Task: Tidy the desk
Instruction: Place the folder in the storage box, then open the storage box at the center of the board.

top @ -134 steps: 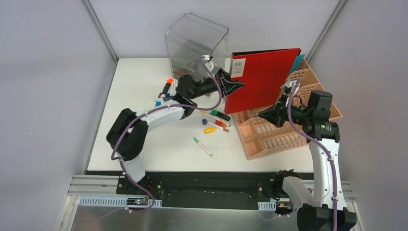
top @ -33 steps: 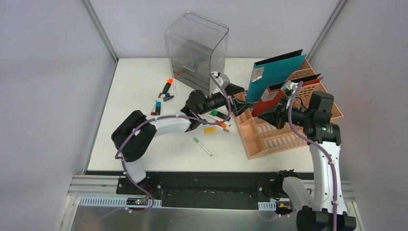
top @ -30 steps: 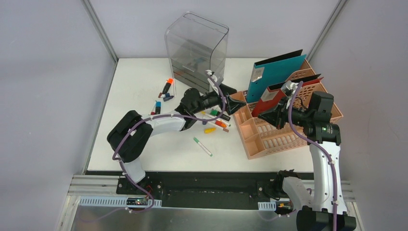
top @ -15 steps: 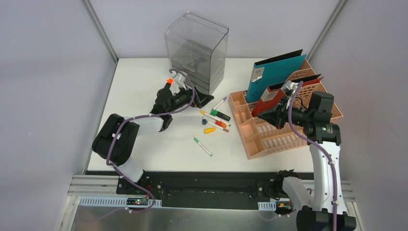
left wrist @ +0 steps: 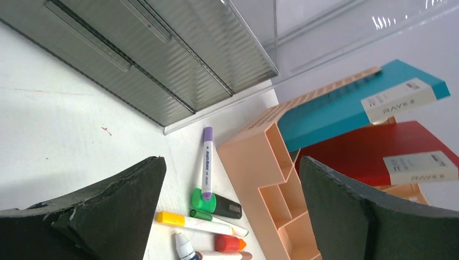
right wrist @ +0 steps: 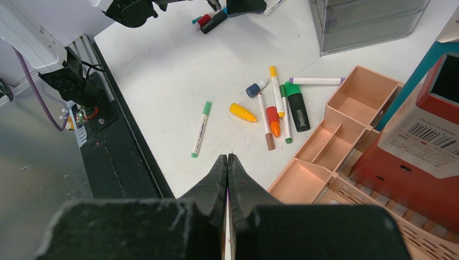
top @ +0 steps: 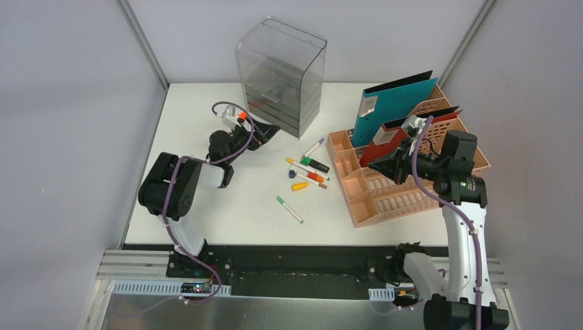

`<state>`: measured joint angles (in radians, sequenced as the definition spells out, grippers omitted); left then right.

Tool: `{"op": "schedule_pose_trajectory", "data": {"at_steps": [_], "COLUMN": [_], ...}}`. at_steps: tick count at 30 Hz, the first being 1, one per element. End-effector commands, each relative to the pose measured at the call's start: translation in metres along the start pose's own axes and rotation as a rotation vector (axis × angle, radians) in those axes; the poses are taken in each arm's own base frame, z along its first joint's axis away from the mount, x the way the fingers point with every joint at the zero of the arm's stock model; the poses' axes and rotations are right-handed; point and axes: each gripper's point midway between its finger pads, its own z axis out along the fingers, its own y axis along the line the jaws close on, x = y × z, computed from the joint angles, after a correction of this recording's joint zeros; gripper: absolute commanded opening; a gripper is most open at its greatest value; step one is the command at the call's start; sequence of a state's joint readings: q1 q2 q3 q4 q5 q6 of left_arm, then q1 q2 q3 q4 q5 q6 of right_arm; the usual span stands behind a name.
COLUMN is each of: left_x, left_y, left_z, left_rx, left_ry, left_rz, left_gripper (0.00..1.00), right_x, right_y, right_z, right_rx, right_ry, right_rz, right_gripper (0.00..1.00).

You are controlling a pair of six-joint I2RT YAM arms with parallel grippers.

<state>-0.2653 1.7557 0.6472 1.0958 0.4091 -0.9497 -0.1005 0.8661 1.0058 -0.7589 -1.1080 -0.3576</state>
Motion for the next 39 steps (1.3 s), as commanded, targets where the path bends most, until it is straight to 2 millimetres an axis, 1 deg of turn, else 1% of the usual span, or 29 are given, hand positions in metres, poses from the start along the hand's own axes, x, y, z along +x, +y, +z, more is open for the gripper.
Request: {"op": "schedule_pose_trajectory", "data": {"at_steps": [1, 6, 12, 13, 16, 19, 20, 22, 24, 26, 30, 32, 39], "left_x": [-0.033, -0.054, -0.076, -0.079, -0.088, -0.097, -0.099, -0.101, -0.103, -0.103, -0.103, -0.103, -0.104], "left_y": [-0.014, -0.013, -0.026, -0.027, -0.032, -0.035, -0.034, -0.029, -0.021, -0.012, 0.007, 0.013, 0.017], "left_z": [0.005, 0.013, 0.029, 0.032, 0.040, 0.047, 0.048, 0.052, 0.054, 0.056, 0.058, 0.061, 0.075], "left_rx": [0.012, -0.060, -0.030, -0.020, -0.001, 0.005, 0.001, -0.015, -0.031, -0.045, -0.070, -0.068, -0.019], "left_ry": [-0.123, -0.177, -0.218, -0.221, -0.240, -0.257, -0.262, -0.270, -0.272, -0.271, -0.283, -0.281, -0.249], "left_rz": [0.018, 0.016, -0.033, -0.043, -0.075, -0.097, -0.107, -0.137, -0.171, -0.207, -0.260, -0.277, -0.326], "left_gripper": [0.99, 0.99, 0.99, 0.97, 0.88, 0.81, 0.77, 0.75, 0.68, 0.65, 0.62, 0.59, 0.54], "right_x": [-0.010, -0.011, -0.012, -0.012, -0.011, -0.011, -0.011, -0.011, -0.011, -0.011, -0.010, -0.010, -0.010], "right_y": [0.002, 0.004, 0.006, 0.006, 0.006, 0.004, 0.004, 0.004, 0.003, 0.003, 0.003, 0.003, 0.002], "right_z": [-0.001, 0.000, -0.001, -0.001, -0.001, 0.000, 0.000, 0.000, 0.000, 0.000, 0.000, 0.000, 0.001], "right_rx": [-0.016, -0.026, -0.032, -0.033, -0.036, -0.031, -0.030, -0.028, -0.026, -0.026, -0.030, -0.030, -0.028], "right_ry": [-0.031, -0.033, -0.036, -0.036, -0.037, -0.037, -0.037, -0.037, -0.036, -0.036, -0.035, -0.035, -0.033], "right_rz": [-0.056, -0.053, -0.056, -0.055, -0.053, -0.052, -0.052, -0.051, -0.052, -0.053, -0.047, -0.047, -0.044], "right_gripper": [0.00, 0.00, 0.00, 0.00, 0.00, 0.00, 0.00, 0.00, 0.00, 0.00, 0.00, 0.00, 0.00]}}
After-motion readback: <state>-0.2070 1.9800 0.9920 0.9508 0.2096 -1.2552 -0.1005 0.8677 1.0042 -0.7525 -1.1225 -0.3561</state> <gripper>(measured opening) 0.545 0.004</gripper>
